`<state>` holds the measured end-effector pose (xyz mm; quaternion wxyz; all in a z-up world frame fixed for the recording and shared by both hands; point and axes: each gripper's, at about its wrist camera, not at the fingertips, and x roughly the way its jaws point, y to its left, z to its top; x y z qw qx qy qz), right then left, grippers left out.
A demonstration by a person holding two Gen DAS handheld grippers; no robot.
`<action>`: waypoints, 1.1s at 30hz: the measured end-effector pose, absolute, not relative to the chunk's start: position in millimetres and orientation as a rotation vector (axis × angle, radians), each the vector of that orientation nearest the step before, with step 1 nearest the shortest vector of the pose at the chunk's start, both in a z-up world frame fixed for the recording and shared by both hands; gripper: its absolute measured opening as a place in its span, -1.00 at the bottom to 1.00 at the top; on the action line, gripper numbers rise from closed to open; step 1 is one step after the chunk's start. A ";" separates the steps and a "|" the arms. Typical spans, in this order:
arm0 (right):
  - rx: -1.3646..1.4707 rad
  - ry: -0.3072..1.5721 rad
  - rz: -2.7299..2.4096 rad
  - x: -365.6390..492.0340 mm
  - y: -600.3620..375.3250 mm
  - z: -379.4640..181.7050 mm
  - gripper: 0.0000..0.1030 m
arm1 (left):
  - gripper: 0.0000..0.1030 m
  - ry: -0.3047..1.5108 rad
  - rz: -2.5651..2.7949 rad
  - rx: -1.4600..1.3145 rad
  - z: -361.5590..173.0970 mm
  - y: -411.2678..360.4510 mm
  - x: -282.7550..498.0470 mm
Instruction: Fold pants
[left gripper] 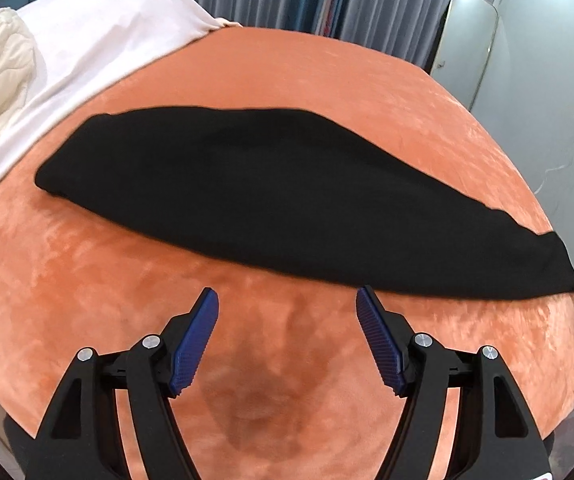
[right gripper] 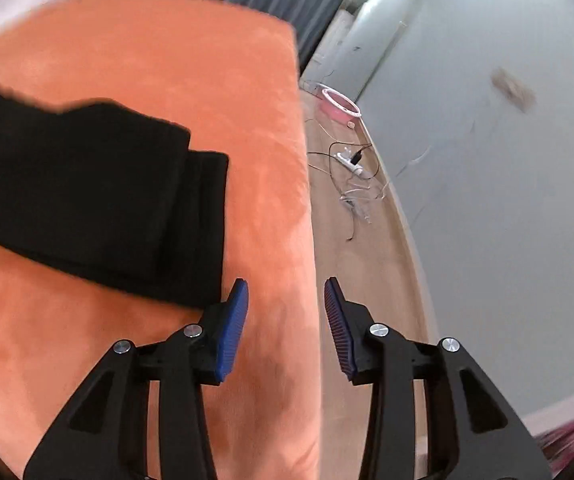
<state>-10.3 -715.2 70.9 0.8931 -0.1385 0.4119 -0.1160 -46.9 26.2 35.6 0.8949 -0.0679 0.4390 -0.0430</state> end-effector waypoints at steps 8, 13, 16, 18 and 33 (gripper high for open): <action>0.233 0.775 -0.047 20.0 -721.1 121.1 0.46 | 0.33 0.935 -0.127 -0.154 25.8 2.9 -48.5; 0.186 0.973 -0.095 75.6 -704.0 66.6 -0.30 | 0.41 0.913 -0.118 -0.135 34.2 3.4 -56.9; 0.095 0.936 -0.090 75.9 -680.7 72.4 -0.87 | 0.46 0.898 -0.086 -0.115 36.7 11.9 -60.3; 0.062 0.833 -0.125 56.1 -679.8 102.6 -0.87 | 0.46 0.901 -0.068 -0.115 36.5 18.8 -57.3; 0.188 0.698 -0.243 -25.0 -693.5 124.8 -0.24 | 0.50 0.913 0.054 -0.168 16.0 74.5 -39.5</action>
